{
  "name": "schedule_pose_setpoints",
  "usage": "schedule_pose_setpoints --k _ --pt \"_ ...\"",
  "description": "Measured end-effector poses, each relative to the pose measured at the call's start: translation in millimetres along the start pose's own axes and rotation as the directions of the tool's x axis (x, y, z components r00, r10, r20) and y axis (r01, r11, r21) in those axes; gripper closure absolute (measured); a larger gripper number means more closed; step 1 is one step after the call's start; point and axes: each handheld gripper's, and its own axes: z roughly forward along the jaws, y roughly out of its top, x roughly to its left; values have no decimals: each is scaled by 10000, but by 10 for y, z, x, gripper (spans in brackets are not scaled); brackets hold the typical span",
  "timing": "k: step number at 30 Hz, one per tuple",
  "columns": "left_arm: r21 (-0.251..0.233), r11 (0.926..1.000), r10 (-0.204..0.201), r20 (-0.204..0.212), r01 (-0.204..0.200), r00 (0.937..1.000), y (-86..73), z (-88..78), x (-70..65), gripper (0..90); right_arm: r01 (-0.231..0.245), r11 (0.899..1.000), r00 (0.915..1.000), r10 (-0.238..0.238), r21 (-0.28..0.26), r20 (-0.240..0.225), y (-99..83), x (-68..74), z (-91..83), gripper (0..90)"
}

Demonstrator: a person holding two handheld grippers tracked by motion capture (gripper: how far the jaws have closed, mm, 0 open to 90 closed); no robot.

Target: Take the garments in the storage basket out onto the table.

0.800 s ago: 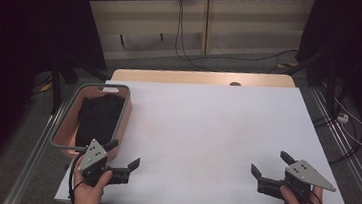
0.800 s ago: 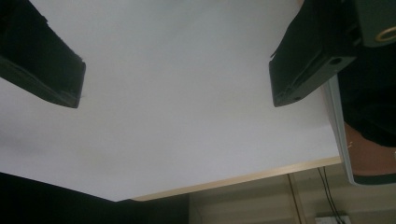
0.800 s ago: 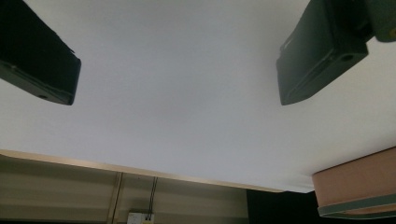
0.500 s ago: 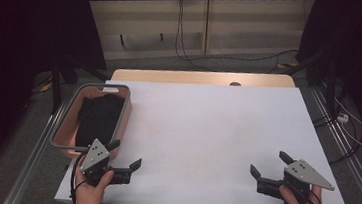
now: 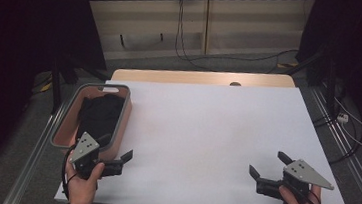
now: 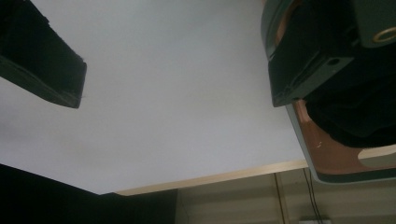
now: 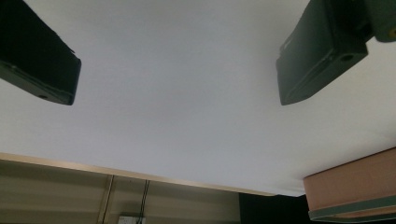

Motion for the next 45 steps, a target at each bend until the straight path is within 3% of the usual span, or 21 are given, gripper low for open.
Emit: schedule_pose_setpoints --k 3,6,13,18,22,24,30,32,36,38,40,42,45 --pt "167 9997 158 -13 -158 9999 15 12 11 44 27 10000 10000 -27 24 -10 -3 -3 2 0" --pt "502 9984 255 394 -275 9989 50 41 16 52 63 10000 10000 -63 -7 -42 -2 5 -2 0" --pt "816 9952 503 377 -532 9980 147 52 85 53 21 10000 10000 -21 34 -98 -4 2 10 0" --pt "965 9952 125 183 -142 9998 224 62 175 56 9 10000 9998 -8 50 -178 -3 7 12 0" --pt "1231 9922 178 92 -188 9998 259 84 235 55 -105 9999 9998 107 118 -183 -7 -6 22 0" --pt "1252 9921 -55 41 50 10000 275 95 275 55 -125 9998 9997 127 127 -212 -7 -8 17 0" --pt "1186 9928 -112 -393 158 9992 342 137 381 57 -87 9999 9996 90 125 -252 -2 -3 25 0" --pt "1148 9932 -153 -256 181 9996 364 141 430 58 -47 9999 9996 49 100 -284 5 2 29 0" --pt "1144 9932 -164 -564 228 9983 428 162 552 62 -64 9998 9997 68 182 -242 1 6 38 0" --pt "1180 9910 -562 -633 634 9964 460 176 624 62 -47 9999 9997 50 139 -223 3 6 29 0" --pt "1213 9898 -683 -528 743 9963 496 181 700 61 1 9999 9997 3 128 -257 3 15 26 0" --pt "1036 9920 -643 -732 717 9952 529 178 755 58 23 9999 9996 -18 154 -297 3 24 25 0" --pt "1208 9890 -728 -1054 855 9918 588 195 840 57 36 9999 9995 -32 134 -302 4 24 27 0"
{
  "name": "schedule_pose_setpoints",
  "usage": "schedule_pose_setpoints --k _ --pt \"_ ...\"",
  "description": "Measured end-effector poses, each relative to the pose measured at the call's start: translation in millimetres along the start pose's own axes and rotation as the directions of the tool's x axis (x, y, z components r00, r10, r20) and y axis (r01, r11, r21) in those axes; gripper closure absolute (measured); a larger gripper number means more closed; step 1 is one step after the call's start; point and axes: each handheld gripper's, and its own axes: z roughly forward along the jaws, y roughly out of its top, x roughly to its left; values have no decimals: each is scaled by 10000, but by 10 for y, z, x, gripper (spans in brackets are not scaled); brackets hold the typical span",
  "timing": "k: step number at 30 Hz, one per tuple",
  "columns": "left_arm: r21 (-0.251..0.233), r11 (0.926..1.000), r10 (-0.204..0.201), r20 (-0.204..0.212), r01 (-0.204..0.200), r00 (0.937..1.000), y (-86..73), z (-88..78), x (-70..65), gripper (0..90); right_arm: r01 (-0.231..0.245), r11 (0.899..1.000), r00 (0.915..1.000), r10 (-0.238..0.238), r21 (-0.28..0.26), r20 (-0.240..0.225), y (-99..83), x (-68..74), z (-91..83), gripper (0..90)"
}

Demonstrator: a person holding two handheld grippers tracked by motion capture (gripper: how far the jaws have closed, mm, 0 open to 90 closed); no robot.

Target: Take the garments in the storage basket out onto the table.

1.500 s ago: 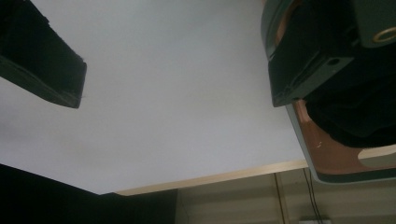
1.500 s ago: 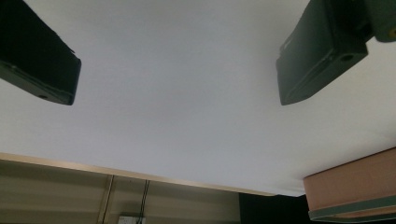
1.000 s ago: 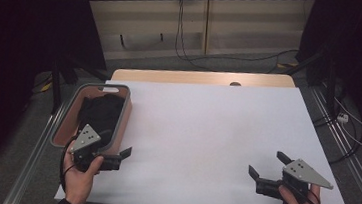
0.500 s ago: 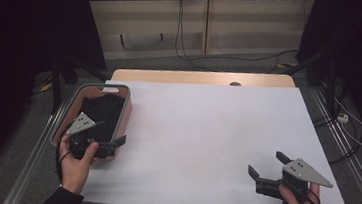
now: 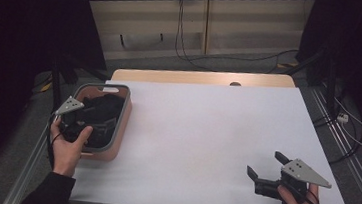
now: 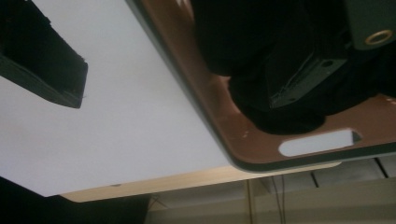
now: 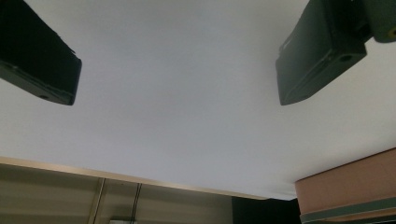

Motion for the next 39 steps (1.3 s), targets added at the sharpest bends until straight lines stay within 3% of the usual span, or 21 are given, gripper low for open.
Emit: schedule_pose_setpoints --k 3,6,8,13,16,20,24,29,32,33,35,38,39 --pt "159 9998 103 -223 -99 9997 49 33 59 89 -6 10000 10000 6 11 -13 1 0 -1 0" --pt "376 9992 -129 -168 136 9998 70 92 141 88 -11 10000 10000 11 -6 -64 1 5 -1 0" --pt "558 9983 -156 -491 183 9987 76 131 174 91 38 10000 10000 -38 -19 -74 1 5 -3 0" --pt "787 9963 -272 -841 338 9961 84 233 272 73 50 10000 9999 -50 -8 -112 0 7 -4 0" --pt "1395 9886 -461 -789 568 9958 100 308 350 71 41 10000 9999 -40 17 -130 0 9 -3 0" --pt "1791 9827 -287 -1060 474 9940 105 405 433 84 71 10000 9999 -71 0 -121 -1 5 1 0" --pt "2375 9708 -112 -980 343 9951 123 516 492 92 63 10000 9999 -63 14 -138 -1 10 -1 0" --pt "2675 9627 -148 -987 408 9950 111 635 543 85 73 10000 9999 -73 18 -157 -1 10 0 0" --pt "3127 9482 -169 -1286 567 9916 57 732 627 74 96 9999 9998 -95 32 -177 -3 11 3 0" --pt "3327 9404 -264 -1333 699 9907 41 757 637 72 100 9999 9998 -99 35 -179 -3 11 4 0" --pt "3766 9245 -88 -1355 598 9907 20 791 641 82 115 9999 9998 -114 48 -186 -4 11 6 0" --pt "3985 9145 -314 -1039 705 9941 11 836 663 32 133 9999 9997 -132 59 -181 -4 12 8 0" --pt "4019 9131 -255 -1123 689 9934 8 848 660 40 141 9999 9997 -140 63 -184 -4 12 8 0"
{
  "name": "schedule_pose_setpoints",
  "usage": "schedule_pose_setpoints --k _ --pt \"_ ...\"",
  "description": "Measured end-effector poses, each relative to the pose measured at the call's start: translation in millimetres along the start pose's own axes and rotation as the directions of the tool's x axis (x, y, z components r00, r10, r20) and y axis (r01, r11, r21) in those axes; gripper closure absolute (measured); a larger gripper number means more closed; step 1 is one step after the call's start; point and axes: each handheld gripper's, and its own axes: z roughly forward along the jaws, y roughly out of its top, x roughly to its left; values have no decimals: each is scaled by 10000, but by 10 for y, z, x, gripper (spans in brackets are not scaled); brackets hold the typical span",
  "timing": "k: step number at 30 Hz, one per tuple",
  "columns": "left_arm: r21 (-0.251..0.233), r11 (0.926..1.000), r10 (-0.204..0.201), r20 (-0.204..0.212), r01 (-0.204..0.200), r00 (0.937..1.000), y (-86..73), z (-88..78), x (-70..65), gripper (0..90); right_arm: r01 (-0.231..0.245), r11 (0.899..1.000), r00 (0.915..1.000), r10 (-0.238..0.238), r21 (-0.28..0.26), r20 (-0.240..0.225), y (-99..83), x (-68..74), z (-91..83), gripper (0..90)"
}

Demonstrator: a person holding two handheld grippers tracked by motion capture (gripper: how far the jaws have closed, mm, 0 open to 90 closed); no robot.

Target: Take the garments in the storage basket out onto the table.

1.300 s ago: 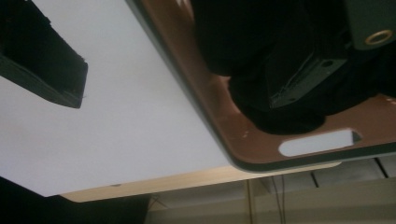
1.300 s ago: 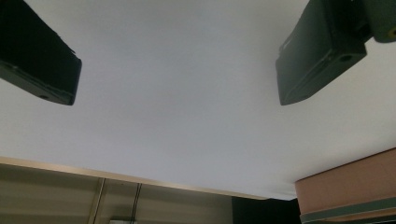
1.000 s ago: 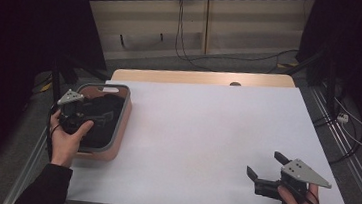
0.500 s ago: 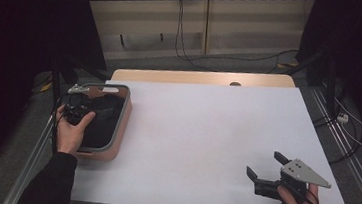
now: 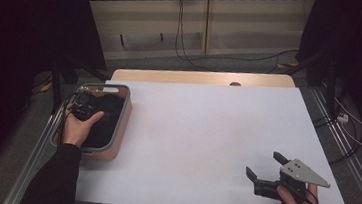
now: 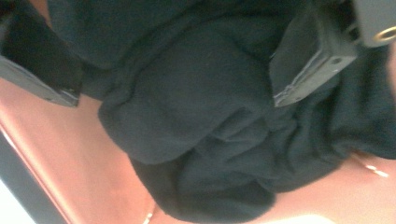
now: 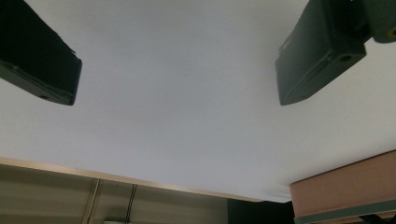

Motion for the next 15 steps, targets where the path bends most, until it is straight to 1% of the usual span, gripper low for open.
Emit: schedule_pose_setpoints --k 1,3,4,5,6,8,9,10,11,12,13,14,15 --pt "186 9997 166 -134 -164 9998 3 5 6 50 -7 10000 10000 7 7 0 0 0 0 0" --pt "235 9997 115 -160 -111 9998 -1 18 4 39 -4 10000 10000 4 -13 -20 -1 -2 2 0" --pt "519 9985 211 -244 -198 9995 -8 30 9 36 5 10000 10000 -5 -11 -24 -2 -1 0 0" --pt "702 9970 340 -382 -313 9987 -20 43 19 39 19 10000 10000 -19 -4 -16 -2 -1 -1 0" --pt "773 9964 391 -409 -359 9984 -23 47 28 40 3 10000 10000 -3 -3 -33 -2 -1 2 0" --pt "758 9966 348 -380 -318 9987 -22 59 30 27 2 10000 10000 -2 8 -41 -3 -1 8 0" --pt "942 9944 532 -493 -484 9974 -17 89 25 22 23 10000 10000 -23 22 -37 -3 -2 6 0" --pt "1069 9927 636 -676 -561 9957 -14 109 23 12 3 10000 10000 -3 28 -28 -2 0 3 0" --pt "1143 9923 593 -966 -481 9936 -9 115 37 9 5 10000 10000 -5 16 -31 -2 0 3 0" --pt "1083 9940 269 -1146 -145 9930 -10 128 54 8 31 10000 10000 -31 38 -28 -2 -1 3 0" --pt "1151 9934 81 -929 26 9956 -16 146 78 7 30 10000 10000 -30 41 -35 -4 0 3 0" --pt "1196 9928 -10 -764 101 9971 -24 160 99 7 34 10000 10000 -34 42 -43 -4 0 4 0" --pt "1217 9925 -20 -680 103 9977 -28 167 112 5 31 10000 10000 -31 29 -58 -5 0 5 0"
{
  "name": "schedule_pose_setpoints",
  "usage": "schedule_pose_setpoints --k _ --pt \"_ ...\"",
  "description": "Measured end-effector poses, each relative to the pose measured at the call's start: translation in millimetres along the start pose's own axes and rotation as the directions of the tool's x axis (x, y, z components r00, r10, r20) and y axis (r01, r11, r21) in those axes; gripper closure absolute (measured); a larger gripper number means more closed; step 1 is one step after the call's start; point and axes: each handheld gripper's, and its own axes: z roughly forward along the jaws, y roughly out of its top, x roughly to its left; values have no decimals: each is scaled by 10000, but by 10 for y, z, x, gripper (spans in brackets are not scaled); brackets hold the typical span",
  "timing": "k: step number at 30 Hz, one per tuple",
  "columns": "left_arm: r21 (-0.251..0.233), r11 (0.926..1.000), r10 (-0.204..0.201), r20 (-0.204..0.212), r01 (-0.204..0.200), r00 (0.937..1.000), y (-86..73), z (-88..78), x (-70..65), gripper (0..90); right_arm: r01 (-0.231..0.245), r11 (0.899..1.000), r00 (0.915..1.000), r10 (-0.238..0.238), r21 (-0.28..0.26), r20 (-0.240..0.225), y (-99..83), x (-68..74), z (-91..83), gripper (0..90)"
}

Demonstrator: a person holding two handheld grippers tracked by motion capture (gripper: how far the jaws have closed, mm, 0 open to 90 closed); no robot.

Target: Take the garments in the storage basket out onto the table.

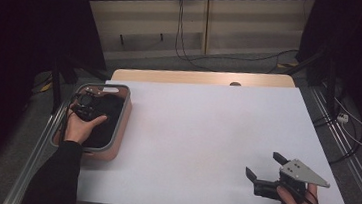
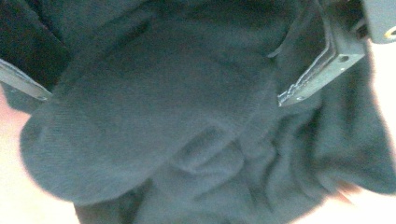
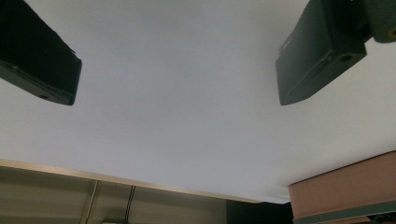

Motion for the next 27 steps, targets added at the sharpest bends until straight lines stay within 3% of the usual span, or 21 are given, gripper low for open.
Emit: schedule_pose_setpoints --k 4,9,14,24,27 --pt "293 9996 50 459 -64 9989 0 60 4 0 -47 10000 10000 47 27 -15 -1 -1 0 0" --pt "509 9985 149 652 -183 9978 5 91 -32 0 -33 10000 10000 33 30 -15 1 3 2 0" --pt "893 9946 507 347 -536 9981 23 143 -101 0 -40 10000 10000 40 31 -17 0 4 2 0" --pt "925 9951 344 189 -360 9992 23 170 -113 0 48 10000 10000 -48 -2 -49 0 7 -6 0" --pt "1157 9925 374 247 -400 9990 29 171 -125 0 51 10000 10000 -51 18 -38 -1 5 -3 0"
